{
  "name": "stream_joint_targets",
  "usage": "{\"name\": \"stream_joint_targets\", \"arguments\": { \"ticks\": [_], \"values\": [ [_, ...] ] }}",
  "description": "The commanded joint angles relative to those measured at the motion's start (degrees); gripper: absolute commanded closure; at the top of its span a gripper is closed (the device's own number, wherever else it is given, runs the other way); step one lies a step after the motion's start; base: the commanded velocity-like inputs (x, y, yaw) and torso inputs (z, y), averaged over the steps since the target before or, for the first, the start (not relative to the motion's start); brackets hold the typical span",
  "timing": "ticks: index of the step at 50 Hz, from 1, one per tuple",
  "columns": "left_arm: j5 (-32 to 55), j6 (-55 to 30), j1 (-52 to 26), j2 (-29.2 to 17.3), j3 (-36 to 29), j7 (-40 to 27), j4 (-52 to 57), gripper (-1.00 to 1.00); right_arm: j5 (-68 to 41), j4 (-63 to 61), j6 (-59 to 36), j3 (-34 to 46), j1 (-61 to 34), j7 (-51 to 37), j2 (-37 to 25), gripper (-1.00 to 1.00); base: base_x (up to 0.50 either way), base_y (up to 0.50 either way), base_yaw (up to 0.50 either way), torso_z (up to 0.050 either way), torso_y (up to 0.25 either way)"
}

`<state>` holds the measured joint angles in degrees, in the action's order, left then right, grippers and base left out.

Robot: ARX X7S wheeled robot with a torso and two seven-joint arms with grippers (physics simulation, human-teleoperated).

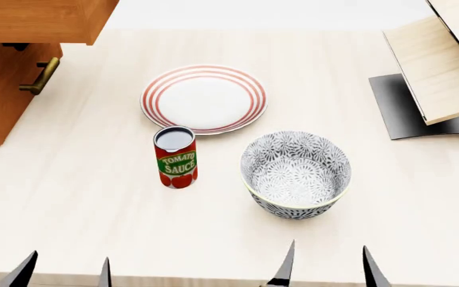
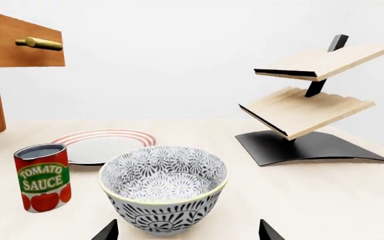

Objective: Close the top drawer of the cabinet.

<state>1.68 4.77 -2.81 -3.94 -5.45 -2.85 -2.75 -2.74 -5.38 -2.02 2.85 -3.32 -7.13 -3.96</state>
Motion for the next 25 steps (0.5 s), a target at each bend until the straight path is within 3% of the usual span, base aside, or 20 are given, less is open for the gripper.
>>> {"name": "stream_joint_targets", "arguments": {
  "ticks": [1,4,11,17,19,20,22,25],
  "values": [
    [1.5,3.5,-3.3,-1.0,-1.1,0.3,-4.1,-1.0,-2.4,-8.1,-7.8,-2.7,-8.1,-3.4,-1.4,-1.0,0.0,0.0,0.0,0.0,0.0],
    [3.1,6.4,-4.7,-1.5,-0.8,1.5,-8.1,-1.0,-4.9,-8.2,-11.8,-4.5,-13.7,-4.2,-1.3,-1.0,0.0,0.0,0.0,0.0,0.0],
    [3.9,4.5,-2.0,-4.2,-1.2,2.6,-0.3,-1.0,-7.2,-6.9,-13.1,-7.7,-16.0,-7.5,-0.4,-1.0,0.0,0.0,0.0,0.0,0.0],
    [3.1,-9.6,-3.3,-7.8,-3.5,3.8,19.6,-1.0,-7.1,-19.8,-19.4,-6.6,-13.9,-12.0,0.4,-1.0,0.0,0.0,0.0,0.0,0.0],
    [0.6,-18.6,-8.1,-8.8,-5.9,4.5,23.8,-1.0,-7.9,-22.2,-21.3,-6.5,-14.1,-13.2,0.9,-1.0,0.0,0.0,0.0,0.0,0.0],
    [0.6,-18.7,-8.1,-8.8,-5.9,4.4,23.8,-1.0,-8.0,-22.2,-21.3,-6.4,-14.1,-13.3,0.8,-1.0,0.0,0.0,0.0,0.0,0.0],
    [-2.8,-29.5,-16.8,-9.5,-10.0,6.5,27.9,-1.0,-8.4,-21.0,-24.8,-4.5,-17.4,-12.6,-0.1,-1.0,0.0,0.0,0.0,0.0,0.0],
    [-5.0,-34.8,-22.9,-9.3,-12.9,7.8,29.5,-1.0,-7.8,-21.3,-26.0,-3.7,-18.5,-13.4,-0.5,-1.0,0.0,0.0,0.0,0.0,0.0]
  ]
}}
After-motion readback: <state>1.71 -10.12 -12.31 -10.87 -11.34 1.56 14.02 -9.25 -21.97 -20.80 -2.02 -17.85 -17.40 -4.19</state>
